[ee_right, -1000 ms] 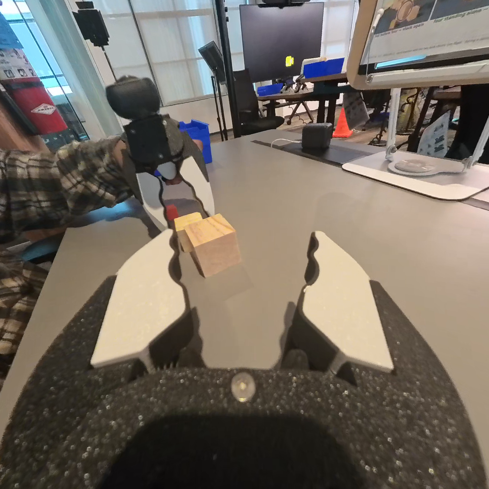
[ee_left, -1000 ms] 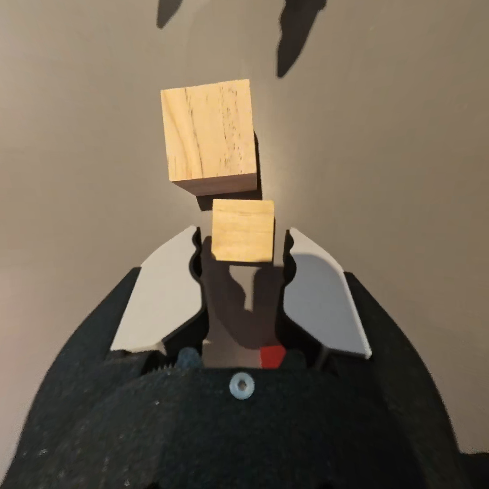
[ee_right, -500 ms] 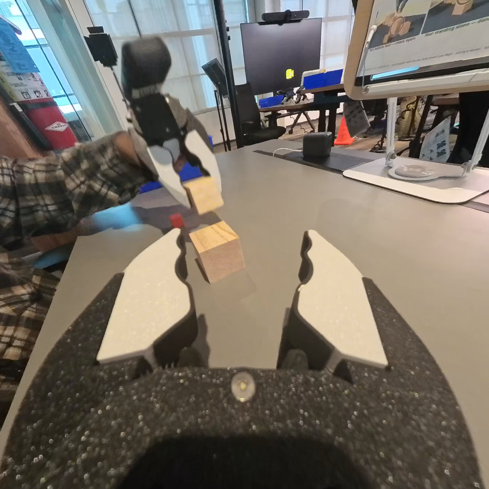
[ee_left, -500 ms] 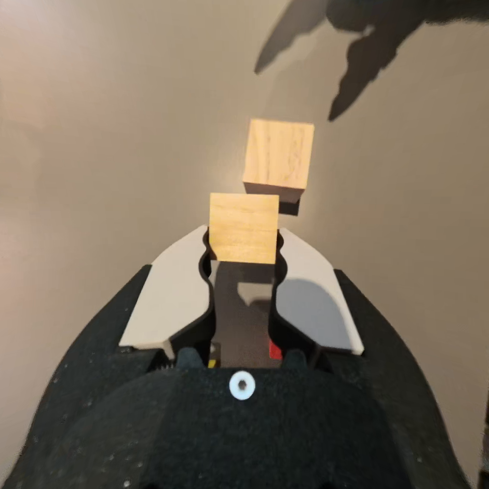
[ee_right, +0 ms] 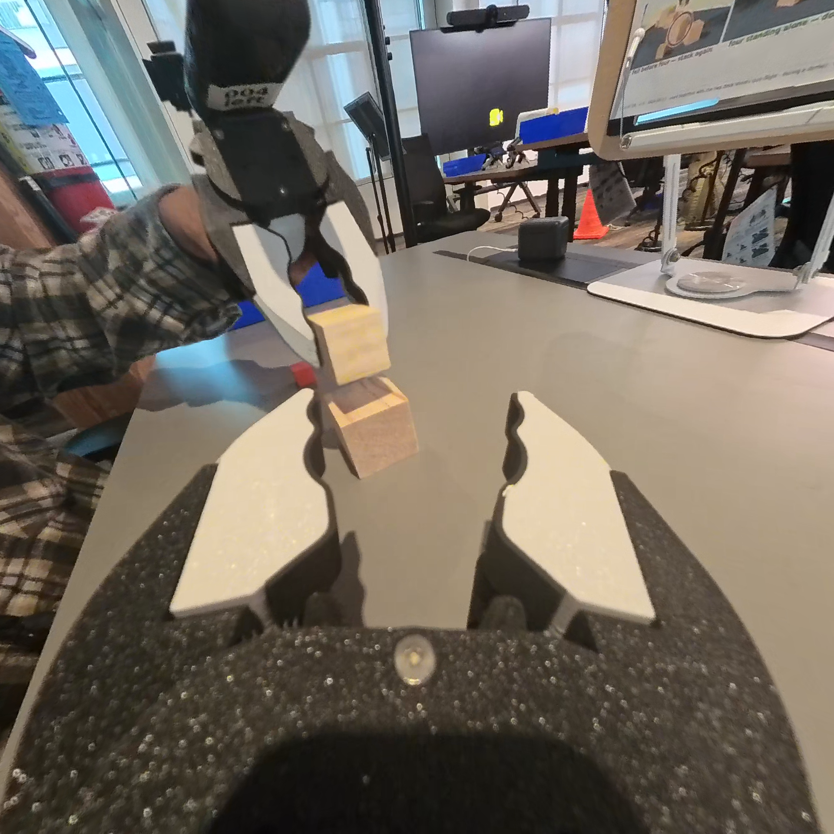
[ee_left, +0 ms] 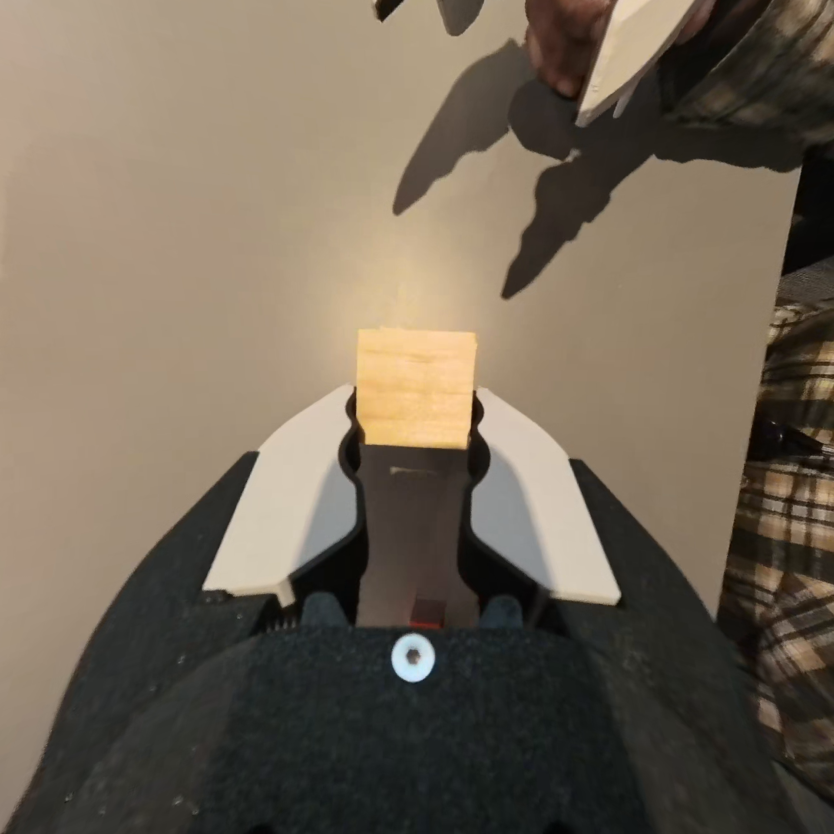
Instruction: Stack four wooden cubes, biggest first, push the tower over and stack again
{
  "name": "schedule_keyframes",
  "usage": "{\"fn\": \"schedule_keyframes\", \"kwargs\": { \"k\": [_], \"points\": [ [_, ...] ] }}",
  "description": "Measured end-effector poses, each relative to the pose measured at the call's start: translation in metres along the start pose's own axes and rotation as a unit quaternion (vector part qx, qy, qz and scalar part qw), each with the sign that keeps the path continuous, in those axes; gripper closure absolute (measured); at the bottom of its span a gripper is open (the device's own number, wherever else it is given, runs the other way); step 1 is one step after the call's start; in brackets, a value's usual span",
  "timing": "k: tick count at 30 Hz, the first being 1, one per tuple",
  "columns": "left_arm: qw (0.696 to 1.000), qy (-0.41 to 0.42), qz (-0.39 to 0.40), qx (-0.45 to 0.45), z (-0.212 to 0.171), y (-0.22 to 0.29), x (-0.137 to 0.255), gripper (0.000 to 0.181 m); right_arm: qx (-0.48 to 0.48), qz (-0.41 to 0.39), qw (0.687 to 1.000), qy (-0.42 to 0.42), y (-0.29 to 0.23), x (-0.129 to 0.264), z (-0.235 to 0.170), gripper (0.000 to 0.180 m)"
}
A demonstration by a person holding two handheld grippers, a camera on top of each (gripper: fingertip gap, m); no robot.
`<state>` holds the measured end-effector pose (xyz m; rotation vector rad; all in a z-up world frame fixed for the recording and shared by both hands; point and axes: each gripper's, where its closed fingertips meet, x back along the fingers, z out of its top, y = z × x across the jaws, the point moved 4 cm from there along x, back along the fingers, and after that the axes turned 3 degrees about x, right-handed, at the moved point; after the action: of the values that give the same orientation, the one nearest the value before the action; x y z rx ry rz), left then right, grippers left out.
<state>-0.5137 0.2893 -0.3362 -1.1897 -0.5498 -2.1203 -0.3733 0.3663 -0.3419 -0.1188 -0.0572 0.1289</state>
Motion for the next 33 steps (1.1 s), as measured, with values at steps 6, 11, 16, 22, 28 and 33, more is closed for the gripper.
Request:
{"fn": "schedule_keyframes", "kwargs": {
  "k": [6,11,16,22,28,33],
  "points": [
    [1.000,-0.025,0.001,-0.003,-0.003,-0.003,-0.010,0.135,-0.002,0.005,1.000,-0.003,-0.001,-0.001,-0.001,0.103],
    [0.999,-0.045,0.000,-0.025,-0.005,-0.002,-0.014,0.135,-0.004,0.007,1.000,-0.003,-0.001,-0.001,-0.001,0.104],
    [0.998,-0.050,-0.002,-0.036,-0.005,-0.001,-0.016,0.135,-0.005,0.009,1.000,-0.003,-0.001,-0.001,-0.001,0.105],
    [0.998,-0.050,-0.008,-0.039,-0.007,-0.002,-0.018,0.135,-0.010,0.010,1.000,0.001,0.000,0.000,-0.001,0.105],
    [0.997,-0.052,-0.003,-0.053,-0.007,-0.001,-0.019,0.135,-0.011,0.010,1.000,0.001,0.000,0.000,0.000,0.106],
    [0.997,-0.056,0.001,-0.058,-0.007,-0.001,-0.019,0.135,-0.012,0.011,1.000,0.001,0.000,-0.001,-0.001,0.106]
  ]
}}
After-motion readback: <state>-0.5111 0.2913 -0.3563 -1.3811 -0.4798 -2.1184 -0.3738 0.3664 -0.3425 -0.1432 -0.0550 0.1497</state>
